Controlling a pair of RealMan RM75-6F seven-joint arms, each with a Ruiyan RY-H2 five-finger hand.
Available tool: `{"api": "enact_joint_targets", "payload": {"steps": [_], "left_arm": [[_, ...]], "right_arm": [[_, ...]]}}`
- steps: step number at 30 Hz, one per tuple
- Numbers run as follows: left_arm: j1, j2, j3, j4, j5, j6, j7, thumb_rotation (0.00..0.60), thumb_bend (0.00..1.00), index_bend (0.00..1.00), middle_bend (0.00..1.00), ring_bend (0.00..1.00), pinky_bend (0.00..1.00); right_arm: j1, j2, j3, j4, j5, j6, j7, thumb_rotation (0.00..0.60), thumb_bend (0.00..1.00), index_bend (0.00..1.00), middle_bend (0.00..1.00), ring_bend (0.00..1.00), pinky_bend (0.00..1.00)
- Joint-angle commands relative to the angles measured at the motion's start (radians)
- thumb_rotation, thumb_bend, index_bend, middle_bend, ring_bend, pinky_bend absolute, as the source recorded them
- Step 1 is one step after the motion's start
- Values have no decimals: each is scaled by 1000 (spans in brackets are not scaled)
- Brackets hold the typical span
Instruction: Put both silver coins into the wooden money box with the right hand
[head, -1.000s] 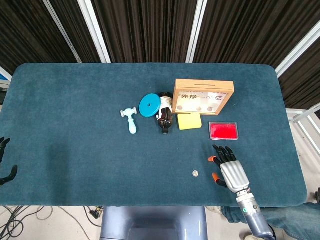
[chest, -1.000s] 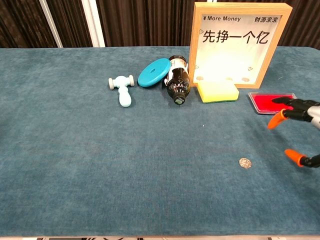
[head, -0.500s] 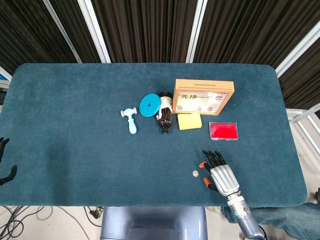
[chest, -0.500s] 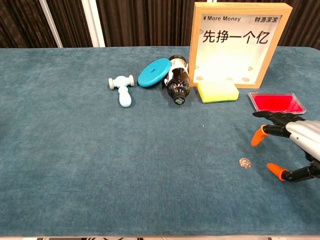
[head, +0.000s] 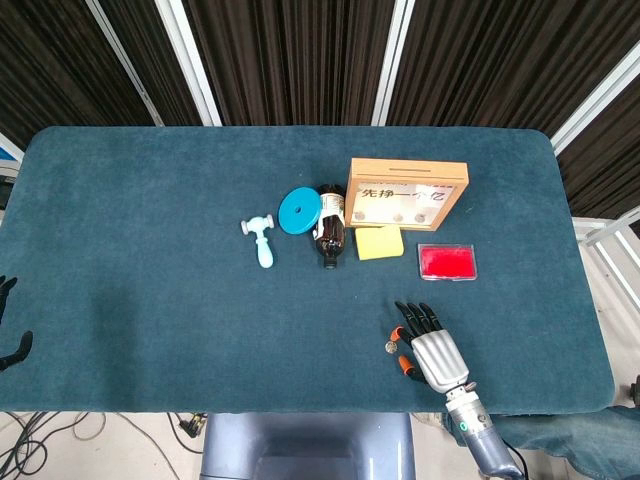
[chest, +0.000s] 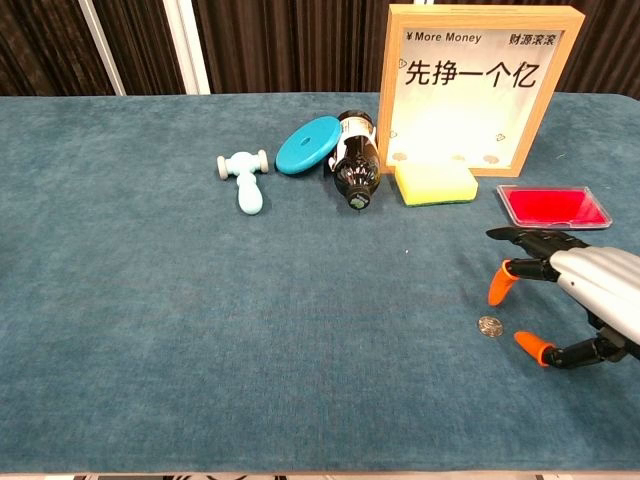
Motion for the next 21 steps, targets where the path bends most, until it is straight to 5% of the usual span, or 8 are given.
{"api": "enact_joint_targets", "payload": {"steps": [1,21], "left_arm": [[0,0,0,0,1,1,1,600,396,47,0,0,0],[0,0,0,1,1,2,4,600,396,47,0,0,0]], "right_arm": [[-2,-4,2,5,-1,-4,3,600,452,418,10,0,0],[-6,-24,19,25,-8,-36,3,600,451,425,10,0,0]]}}
